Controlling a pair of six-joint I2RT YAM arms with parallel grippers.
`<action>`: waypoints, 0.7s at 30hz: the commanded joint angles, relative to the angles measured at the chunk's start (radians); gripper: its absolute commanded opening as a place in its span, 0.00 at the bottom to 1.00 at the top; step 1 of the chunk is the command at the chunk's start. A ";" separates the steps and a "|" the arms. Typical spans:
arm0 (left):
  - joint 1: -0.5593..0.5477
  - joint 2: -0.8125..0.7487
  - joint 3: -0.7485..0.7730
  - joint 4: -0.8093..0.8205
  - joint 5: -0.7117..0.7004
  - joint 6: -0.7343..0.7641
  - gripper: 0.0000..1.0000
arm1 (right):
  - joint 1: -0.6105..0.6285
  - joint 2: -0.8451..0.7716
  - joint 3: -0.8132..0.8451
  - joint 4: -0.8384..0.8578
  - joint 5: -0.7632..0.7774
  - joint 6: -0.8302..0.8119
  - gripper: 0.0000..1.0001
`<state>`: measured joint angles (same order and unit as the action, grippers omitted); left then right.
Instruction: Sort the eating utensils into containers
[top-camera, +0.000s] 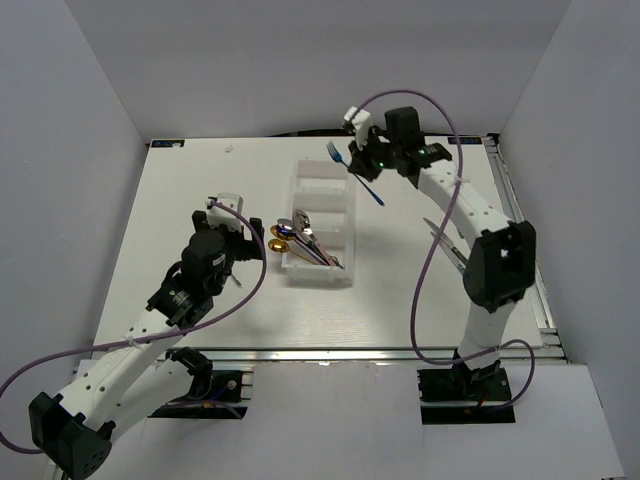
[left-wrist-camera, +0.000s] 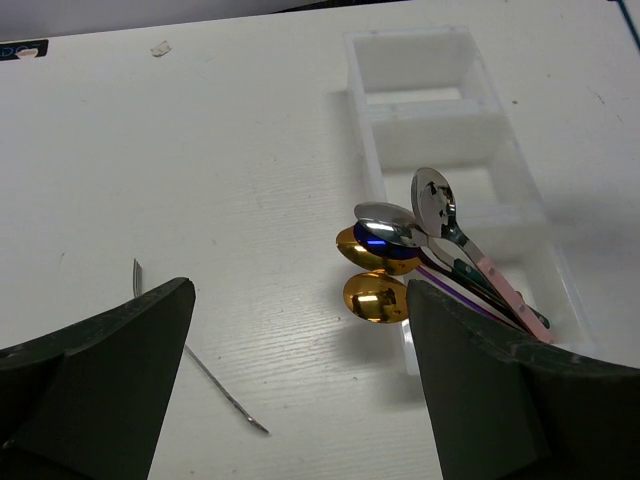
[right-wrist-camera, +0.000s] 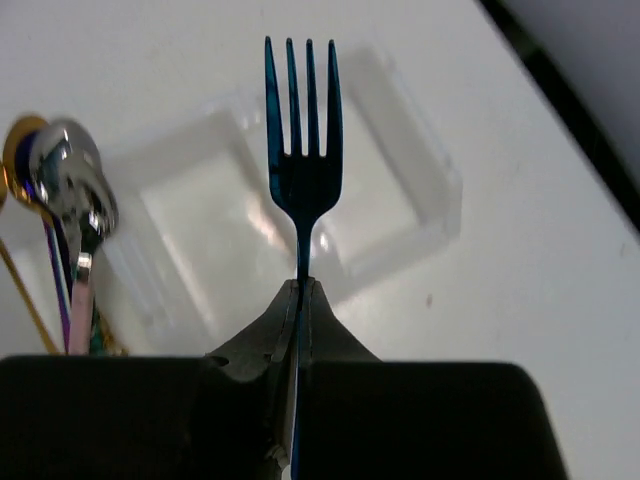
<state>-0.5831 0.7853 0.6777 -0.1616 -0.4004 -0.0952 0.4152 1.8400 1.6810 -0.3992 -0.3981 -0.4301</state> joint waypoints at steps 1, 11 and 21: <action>0.012 -0.014 -0.012 0.030 -0.001 -0.009 0.98 | 0.052 0.143 0.229 -0.047 -0.142 -0.085 0.00; 0.025 -0.018 -0.035 0.056 -0.023 0.000 0.98 | 0.112 0.306 0.310 0.266 -0.249 0.054 0.00; 0.029 0.009 -0.026 0.045 0.020 -0.032 0.98 | 0.116 0.307 0.054 0.520 -0.242 0.148 0.00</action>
<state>-0.5598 0.7963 0.6456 -0.1268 -0.4023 -0.1085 0.5358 2.1654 1.7504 -0.0132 -0.6308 -0.3161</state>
